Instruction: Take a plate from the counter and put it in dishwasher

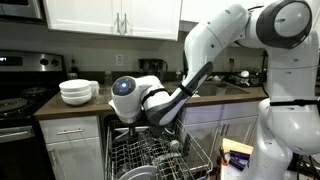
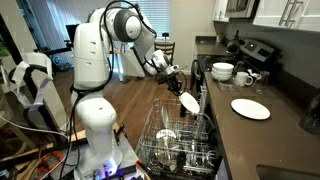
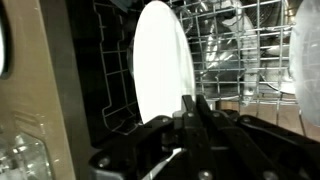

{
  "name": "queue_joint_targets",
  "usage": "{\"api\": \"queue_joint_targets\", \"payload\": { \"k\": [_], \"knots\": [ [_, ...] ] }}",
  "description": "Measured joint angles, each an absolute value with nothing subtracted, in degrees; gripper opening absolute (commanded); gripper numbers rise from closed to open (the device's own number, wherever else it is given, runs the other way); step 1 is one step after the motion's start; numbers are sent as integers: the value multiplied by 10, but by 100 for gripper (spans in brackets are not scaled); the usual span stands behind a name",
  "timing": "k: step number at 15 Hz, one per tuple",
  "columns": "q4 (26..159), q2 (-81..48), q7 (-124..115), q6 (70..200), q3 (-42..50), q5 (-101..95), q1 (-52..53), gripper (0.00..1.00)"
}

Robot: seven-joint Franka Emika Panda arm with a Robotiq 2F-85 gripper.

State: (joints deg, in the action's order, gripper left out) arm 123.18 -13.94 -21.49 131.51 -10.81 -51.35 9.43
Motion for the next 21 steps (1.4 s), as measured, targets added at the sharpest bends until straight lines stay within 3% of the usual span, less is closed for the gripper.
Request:
{"api": "queue_joint_targets", "payload": {
  "k": [6, 16, 21],
  "knots": [
    [1237, -191, -102, 1412, -103, -386, 92, 5],
    [1237, -173, 66, 1377, -96, -202, 92, 5],
    [1238, -179, 67, 1375, -94, -200, 94, 4]
  ]
}}
